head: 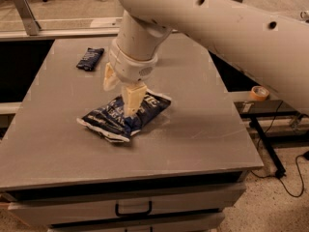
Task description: Pick blue chip bag
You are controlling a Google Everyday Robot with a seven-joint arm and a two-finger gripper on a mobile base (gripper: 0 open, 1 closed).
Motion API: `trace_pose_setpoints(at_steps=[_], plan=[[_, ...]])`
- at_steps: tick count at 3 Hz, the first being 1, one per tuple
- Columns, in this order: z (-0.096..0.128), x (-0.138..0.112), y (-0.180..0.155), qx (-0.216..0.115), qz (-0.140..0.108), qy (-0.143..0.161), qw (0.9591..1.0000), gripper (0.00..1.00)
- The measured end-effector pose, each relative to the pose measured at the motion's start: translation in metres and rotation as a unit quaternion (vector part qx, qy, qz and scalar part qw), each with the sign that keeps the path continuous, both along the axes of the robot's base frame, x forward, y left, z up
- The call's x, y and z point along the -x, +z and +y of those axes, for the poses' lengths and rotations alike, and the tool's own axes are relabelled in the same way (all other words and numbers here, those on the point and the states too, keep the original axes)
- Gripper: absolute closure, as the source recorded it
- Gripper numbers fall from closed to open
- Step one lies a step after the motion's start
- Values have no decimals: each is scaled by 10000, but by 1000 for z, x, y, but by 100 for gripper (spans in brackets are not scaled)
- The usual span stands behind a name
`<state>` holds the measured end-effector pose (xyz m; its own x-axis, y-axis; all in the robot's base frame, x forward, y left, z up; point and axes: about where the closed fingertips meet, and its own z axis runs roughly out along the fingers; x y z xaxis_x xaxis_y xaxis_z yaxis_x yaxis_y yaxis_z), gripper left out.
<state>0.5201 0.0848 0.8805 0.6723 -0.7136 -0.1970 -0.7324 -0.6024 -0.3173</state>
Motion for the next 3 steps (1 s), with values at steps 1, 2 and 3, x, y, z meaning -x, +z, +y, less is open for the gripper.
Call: trace_pose_setpoints(at_steps=[1, 2, 3], plan=[[-10, 1, 33, -259, -227, -31, 9994, 65], [-17, 2, 54, -519, -312, -32, 9982, 88], [-16, -1, 61, -500, -321, 22, 9982, 85]])
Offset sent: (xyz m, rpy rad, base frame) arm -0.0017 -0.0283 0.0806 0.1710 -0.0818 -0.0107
